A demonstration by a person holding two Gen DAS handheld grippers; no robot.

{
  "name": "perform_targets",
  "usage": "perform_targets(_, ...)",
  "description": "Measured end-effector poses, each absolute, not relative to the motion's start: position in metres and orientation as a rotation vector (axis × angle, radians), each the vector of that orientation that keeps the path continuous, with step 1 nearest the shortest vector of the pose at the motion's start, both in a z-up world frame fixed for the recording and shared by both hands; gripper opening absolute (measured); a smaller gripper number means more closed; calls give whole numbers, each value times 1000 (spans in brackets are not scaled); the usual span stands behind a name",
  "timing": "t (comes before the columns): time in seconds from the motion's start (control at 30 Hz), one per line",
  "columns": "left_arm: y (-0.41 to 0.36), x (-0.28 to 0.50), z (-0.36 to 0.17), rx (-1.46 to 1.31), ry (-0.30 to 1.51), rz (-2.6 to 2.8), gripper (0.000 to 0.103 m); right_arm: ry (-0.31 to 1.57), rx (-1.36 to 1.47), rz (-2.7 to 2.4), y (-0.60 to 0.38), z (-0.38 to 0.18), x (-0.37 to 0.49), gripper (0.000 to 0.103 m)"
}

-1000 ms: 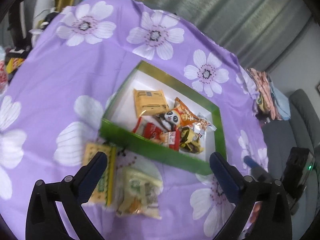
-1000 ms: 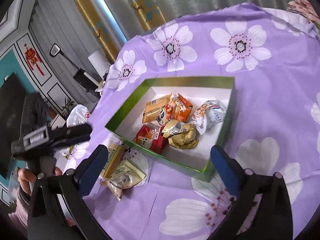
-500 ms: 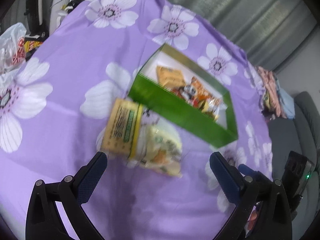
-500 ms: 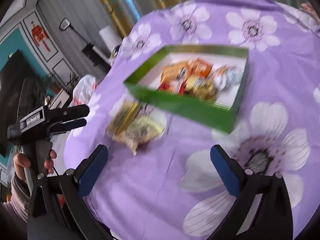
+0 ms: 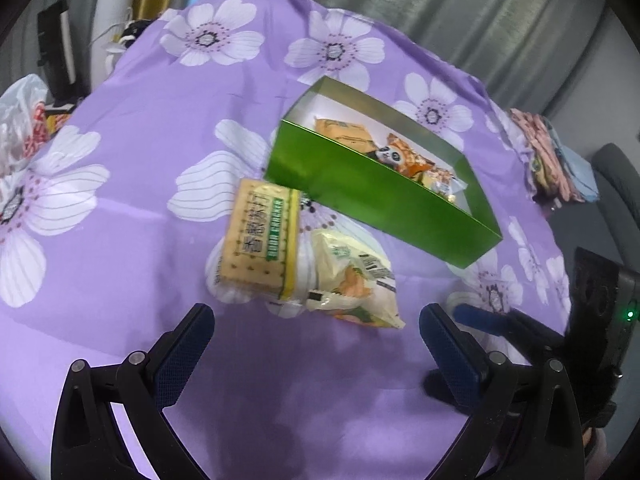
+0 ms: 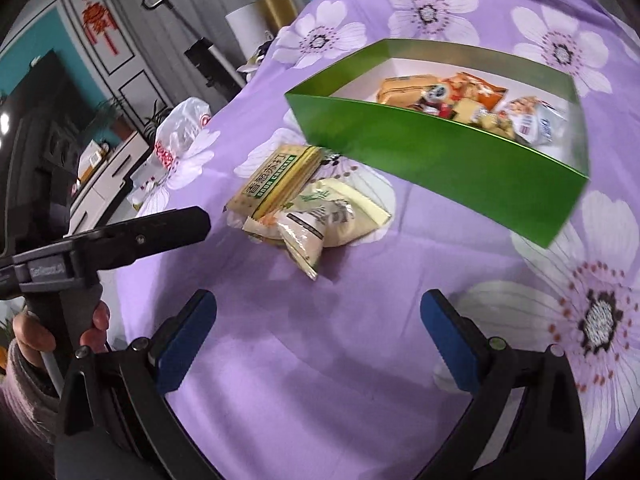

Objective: Organize snacks
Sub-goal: 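Move both grippers to the white green-print bag beside the crackers, then close both grippers on the white green-print bag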

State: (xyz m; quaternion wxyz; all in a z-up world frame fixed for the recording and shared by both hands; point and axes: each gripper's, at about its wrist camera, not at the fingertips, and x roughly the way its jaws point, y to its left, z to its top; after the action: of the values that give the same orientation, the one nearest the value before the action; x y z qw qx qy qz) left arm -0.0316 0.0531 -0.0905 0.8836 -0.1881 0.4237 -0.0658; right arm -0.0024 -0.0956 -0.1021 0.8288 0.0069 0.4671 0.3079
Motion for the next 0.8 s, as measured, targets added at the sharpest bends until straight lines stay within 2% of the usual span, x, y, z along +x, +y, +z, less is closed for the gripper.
perform_targets(0.17,46,-22,-96,-359,874,-168,102,970,-30,670,-82,-108,6,98)
perform_targets(0.27,40,-15,-99,-331,877,-190,102,977,-39,684,-77,-114,12,91)
perform_targets(0.4,32,-7,-101,-305,876,-220,101,985,-47,700,-70,-120,19,86)
perform_targets(0.5,29,-2,-101,-297,876,-239,94,992,-44,704,-66,-124,25,82)
perform_targets(0.57,26,3,-103,-291,884,-255,86,997,-33,712,-65,-126,28,82)
perform_targets(0.63,23,5,-104,-278,891,-261,84,997,-30,713,-63,-127,30,79)
perform_targets(0.73,19,8,-106,-268,907,-283,71,1000,-24,723,-61,-127,33,76)
perform_targets(0.8,16,10,-107,-263,917,-288,67,1003,-20,730,-60,-128,34,70)
